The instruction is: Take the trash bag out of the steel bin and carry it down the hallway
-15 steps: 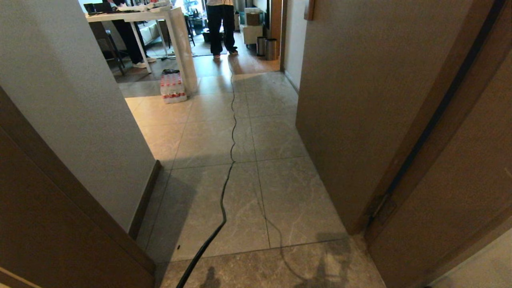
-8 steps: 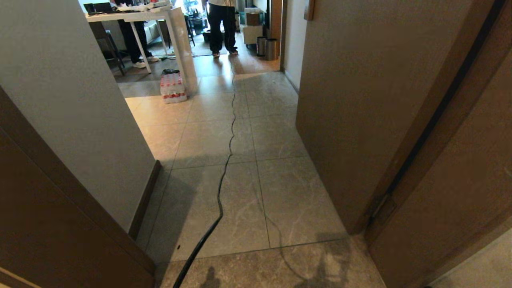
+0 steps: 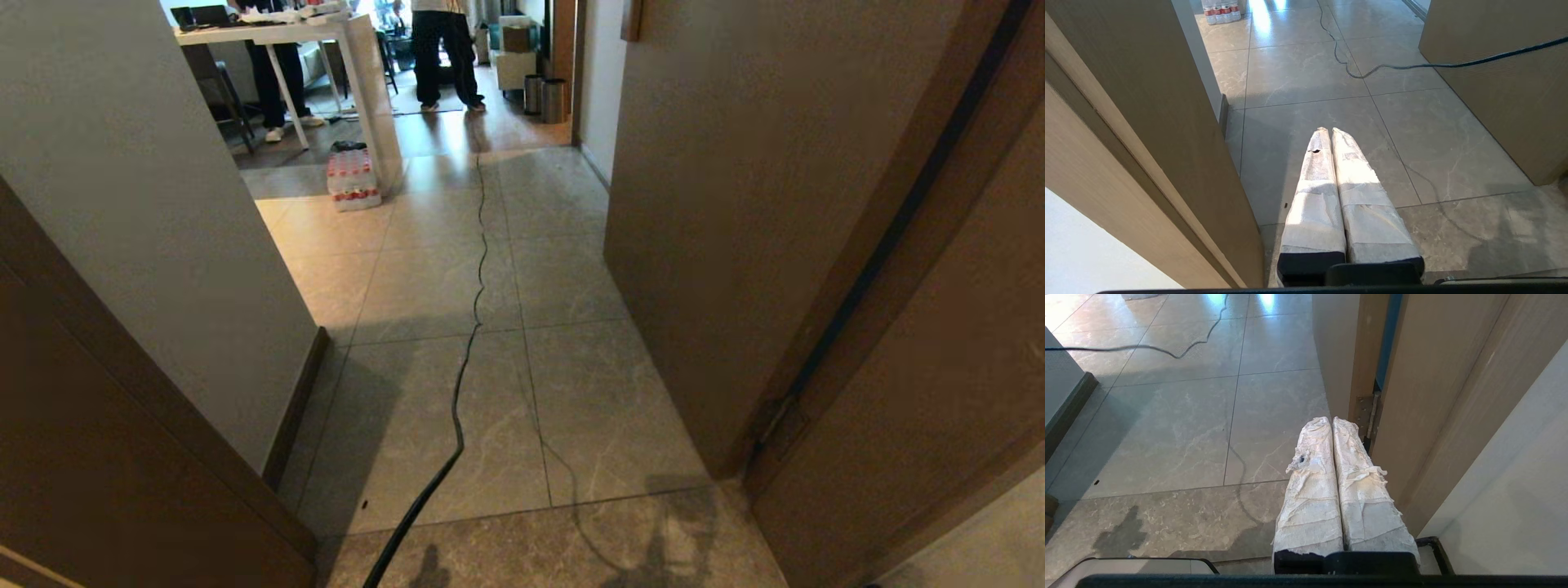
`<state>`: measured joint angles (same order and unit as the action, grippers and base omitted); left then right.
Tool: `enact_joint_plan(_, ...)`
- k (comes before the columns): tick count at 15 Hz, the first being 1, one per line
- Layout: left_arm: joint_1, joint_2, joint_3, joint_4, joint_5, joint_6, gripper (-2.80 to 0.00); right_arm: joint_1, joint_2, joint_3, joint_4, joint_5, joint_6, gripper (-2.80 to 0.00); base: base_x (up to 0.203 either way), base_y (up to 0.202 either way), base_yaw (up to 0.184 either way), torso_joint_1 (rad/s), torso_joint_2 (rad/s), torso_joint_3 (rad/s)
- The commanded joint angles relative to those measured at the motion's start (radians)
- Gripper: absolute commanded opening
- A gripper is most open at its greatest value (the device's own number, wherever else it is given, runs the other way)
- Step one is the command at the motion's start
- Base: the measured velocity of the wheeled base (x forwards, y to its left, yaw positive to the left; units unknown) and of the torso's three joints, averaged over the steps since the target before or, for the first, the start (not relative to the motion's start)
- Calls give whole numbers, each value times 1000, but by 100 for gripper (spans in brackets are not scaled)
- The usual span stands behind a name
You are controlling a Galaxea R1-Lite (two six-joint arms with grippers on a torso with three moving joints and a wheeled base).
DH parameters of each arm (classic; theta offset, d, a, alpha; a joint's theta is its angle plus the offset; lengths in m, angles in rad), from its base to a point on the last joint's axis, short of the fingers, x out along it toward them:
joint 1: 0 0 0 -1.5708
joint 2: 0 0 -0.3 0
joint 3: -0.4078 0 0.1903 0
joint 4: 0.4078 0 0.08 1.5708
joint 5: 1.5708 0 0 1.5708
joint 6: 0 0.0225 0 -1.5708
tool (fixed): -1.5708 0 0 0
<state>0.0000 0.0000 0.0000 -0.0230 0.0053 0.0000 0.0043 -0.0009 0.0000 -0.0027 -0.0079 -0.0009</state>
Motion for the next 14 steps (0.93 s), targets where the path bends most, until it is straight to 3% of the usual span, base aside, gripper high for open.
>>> enact_joint_plan(1, 0, 2, 12, 0, 1, -3, -280, 0, 1, 0, 0, 0, -1, -280, 0, 0, 0, 0, 0, 0)
enact_joint_plan(7, 0, 0, 11, -2, 1, 2, -280, 0, 1, 0, 0, 0, -1, -280, 0, 0, 0, 0, 0, 0)
enact_joint_plan(14, 0, 0, 11, -2, 1, -4, -280, 0, 1, 0, 0, 0, -1, -280, 159, 0, 1, 4, 3, 4)
